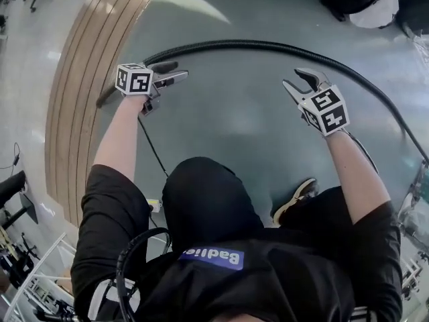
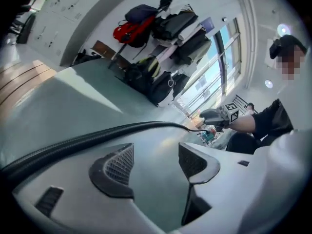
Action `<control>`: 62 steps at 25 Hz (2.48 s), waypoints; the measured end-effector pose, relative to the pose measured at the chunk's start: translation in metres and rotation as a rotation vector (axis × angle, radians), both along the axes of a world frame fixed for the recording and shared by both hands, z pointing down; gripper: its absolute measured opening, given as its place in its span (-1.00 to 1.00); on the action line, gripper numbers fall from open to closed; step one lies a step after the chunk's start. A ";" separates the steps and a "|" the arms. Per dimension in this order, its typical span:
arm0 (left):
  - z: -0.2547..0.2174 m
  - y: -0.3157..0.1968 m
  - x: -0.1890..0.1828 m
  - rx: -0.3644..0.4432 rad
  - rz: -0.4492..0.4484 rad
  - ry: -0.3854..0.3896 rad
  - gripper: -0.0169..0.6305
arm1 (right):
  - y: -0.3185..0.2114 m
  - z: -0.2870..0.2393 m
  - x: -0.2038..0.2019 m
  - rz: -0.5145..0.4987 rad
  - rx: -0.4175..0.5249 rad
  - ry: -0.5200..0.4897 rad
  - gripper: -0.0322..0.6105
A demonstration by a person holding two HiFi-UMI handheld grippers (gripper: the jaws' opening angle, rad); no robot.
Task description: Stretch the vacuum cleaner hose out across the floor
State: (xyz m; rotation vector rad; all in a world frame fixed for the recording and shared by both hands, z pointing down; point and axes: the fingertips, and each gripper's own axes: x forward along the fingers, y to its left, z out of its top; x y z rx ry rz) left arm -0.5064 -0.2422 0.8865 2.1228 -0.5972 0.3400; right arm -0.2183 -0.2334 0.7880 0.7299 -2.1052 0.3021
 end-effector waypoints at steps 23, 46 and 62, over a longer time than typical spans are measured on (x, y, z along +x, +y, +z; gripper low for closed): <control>-0.109 0.005 0.331 0.485 0.457 -0.132 -0.92 | -0.046 0.019 0.113 -0.043 0.055 -0.252 -0.34; -0.726 0.145 0.330 0.510 0.053 0.036 -0.92 | 0.107 -0.571 0.128 0.092 -0.018 -0.582 -0.34; -0.956 0.225 0.370 0.830 0.012 0.015 -0.92 | 0.219 -0.835 0.125 0.020 0.247 -0.783 -0.67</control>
